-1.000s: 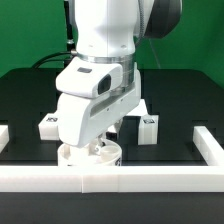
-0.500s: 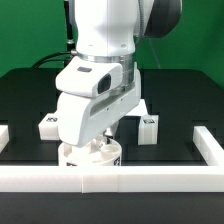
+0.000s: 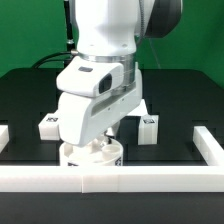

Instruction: Assemble stool

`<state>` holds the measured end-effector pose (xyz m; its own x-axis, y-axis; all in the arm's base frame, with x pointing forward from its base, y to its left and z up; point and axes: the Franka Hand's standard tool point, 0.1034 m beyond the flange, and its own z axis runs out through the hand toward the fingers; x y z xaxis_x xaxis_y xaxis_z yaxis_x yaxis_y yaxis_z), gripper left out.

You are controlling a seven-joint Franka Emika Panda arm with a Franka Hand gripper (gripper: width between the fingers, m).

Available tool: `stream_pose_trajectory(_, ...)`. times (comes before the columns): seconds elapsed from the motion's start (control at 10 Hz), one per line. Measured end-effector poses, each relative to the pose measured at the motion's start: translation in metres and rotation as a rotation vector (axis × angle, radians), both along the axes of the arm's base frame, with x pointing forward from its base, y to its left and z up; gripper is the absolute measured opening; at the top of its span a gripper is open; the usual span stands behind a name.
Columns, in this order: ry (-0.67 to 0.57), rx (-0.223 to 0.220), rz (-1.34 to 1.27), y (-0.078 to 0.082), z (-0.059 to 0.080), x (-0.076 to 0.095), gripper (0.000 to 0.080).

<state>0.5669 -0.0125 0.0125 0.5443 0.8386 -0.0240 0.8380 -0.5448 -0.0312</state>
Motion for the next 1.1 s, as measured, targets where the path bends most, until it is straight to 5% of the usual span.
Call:
stream_pose_trajectory(0.5, -0.006, 0.005, -0.012, 0.066, 0.000, 0.002, 0.0029)
stream_pose_trajectory(1.1, -0.019, 0.008, -0.018, 0.117, -0.001, 0.002, 0.0029)
